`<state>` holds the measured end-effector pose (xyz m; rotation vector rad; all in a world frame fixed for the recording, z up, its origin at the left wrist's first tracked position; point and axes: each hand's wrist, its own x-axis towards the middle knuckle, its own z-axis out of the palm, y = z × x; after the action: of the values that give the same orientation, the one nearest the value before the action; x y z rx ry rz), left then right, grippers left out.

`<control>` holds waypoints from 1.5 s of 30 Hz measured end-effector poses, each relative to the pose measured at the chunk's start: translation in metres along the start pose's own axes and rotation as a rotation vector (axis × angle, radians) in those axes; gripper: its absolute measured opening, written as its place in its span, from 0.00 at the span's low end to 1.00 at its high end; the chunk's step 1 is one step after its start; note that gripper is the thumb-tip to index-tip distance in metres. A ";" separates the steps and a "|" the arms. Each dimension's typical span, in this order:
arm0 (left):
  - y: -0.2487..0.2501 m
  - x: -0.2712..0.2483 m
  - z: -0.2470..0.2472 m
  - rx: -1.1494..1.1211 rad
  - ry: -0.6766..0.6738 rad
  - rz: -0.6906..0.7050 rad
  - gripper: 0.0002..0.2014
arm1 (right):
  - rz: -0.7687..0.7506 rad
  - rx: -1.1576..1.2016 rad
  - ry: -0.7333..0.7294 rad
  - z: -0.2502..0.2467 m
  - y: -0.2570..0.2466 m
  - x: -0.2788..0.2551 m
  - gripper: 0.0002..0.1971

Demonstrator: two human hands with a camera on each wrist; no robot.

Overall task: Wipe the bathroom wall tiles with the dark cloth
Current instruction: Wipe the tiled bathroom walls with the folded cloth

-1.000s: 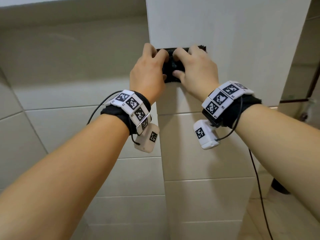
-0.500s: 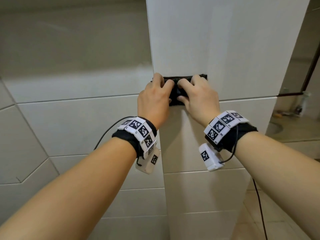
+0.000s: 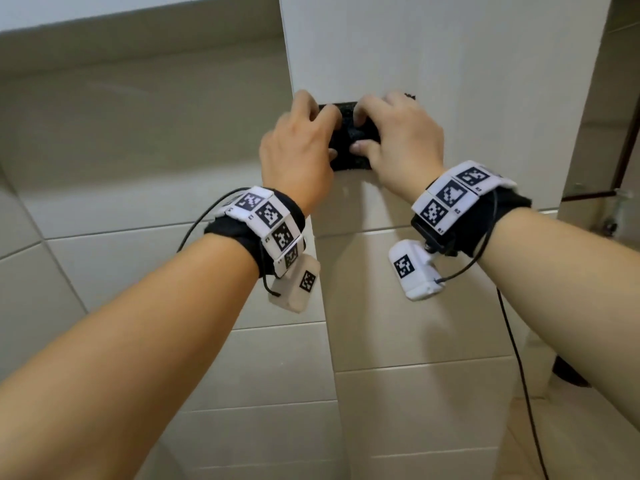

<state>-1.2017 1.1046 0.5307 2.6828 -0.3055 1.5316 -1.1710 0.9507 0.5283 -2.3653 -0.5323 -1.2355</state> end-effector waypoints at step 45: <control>0.017 -0.096 0.059 -0.070 -0.033 -0.060 0.13 | 0.014 -0.074 -0.120 0.057 0.017 -0.099 0.17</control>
<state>-1.2023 1.0947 0.4173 2.6408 -0.2718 1.4345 -1.1763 0.9529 0.4132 -2.5127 -0.5141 -1.1309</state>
